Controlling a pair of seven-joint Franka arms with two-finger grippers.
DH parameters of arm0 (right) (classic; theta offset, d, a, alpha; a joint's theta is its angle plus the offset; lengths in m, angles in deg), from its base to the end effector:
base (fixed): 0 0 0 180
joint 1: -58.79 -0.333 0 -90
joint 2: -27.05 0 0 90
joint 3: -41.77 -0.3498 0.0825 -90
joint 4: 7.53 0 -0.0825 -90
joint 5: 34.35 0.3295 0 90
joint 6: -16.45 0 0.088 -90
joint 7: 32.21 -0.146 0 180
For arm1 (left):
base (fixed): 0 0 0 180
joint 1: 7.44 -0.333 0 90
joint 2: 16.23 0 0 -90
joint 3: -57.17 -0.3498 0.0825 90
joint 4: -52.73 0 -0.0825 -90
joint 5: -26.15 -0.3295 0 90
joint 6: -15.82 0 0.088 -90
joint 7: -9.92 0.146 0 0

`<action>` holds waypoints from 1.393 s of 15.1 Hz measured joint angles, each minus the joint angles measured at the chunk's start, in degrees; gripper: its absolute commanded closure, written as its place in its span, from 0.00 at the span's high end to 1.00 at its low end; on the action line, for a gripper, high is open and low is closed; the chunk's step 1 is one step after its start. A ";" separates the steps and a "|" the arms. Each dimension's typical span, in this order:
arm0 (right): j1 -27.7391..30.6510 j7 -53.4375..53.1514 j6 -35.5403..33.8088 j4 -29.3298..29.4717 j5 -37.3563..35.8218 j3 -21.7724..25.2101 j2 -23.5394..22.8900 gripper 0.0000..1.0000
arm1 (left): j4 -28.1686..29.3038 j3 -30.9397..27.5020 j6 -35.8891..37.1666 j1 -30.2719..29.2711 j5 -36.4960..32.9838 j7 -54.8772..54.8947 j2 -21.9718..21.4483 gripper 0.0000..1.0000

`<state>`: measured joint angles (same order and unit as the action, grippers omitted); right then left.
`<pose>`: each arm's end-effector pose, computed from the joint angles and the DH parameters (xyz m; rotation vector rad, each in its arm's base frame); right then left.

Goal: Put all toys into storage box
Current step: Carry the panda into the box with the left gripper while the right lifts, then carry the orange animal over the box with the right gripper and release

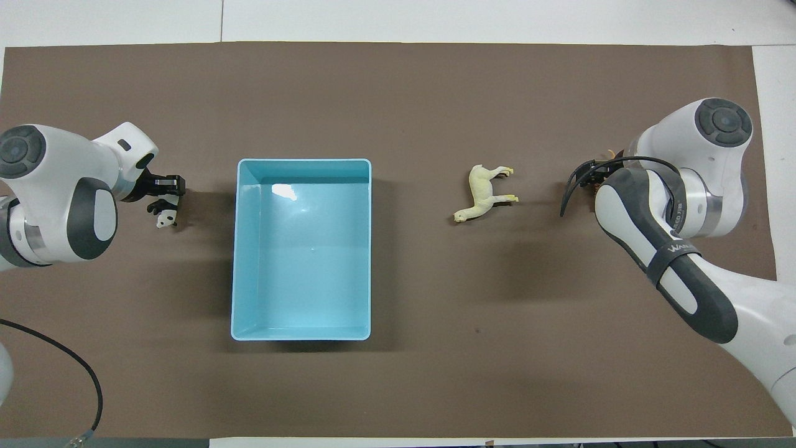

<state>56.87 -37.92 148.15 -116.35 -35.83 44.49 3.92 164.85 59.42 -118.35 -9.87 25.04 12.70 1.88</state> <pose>0.6008 -0.0077 0.3173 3.1002 -0.1437 -0.0038 0.5898 0.0041 0.3505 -3.1345 0.0878 -0.1082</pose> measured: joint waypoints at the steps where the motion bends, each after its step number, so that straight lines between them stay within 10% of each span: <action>1: 0.00 0.03 0.35 -0.23 0.00 0.00 0.00 0.00 | -3.22 0.01 3.97 0.00 0.00 -0.25 -0.07 0.00; 6: -0.03 0.03 1.25 -0.43 0.01 -0.02 0.18 0.00 | -19.72 2.20 26.76 2.58 0.08 -12.08 -2.22 0.00; 10: -0.01 0.03 -1.82 2.70 0.00 0.00 0.35 0.00 | -16.06 3.11 27.89 15.10 0.04 -32.15 -3.82 0.04; 11: -0.01 0.03 -4.20 4.63 -0.01 0.00 0.64 0.00 | -12.77 3.20 25.12 17.72 0.03 -36.08 -4.46 0.21; 13: -0.01 0.05 -10.05 9.43 -0.05 0.00 1.96 0.00 | -5.22 3.25 17.26 21.25 0.03 -41.47 -6.11 1.00; 21: -6.46 -7.54 -36.99 30.40 1.98 -0.91 8.33 0.00 | -4.31 1.51 17.60 18.19 -0.50 -34.05 -10.85 1.00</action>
<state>50.41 -45.45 111.15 -85.95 -33.85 43.58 12.26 160.54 60.93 -100.76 8.32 24.55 -21.34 -8.96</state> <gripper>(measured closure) 0.678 0.000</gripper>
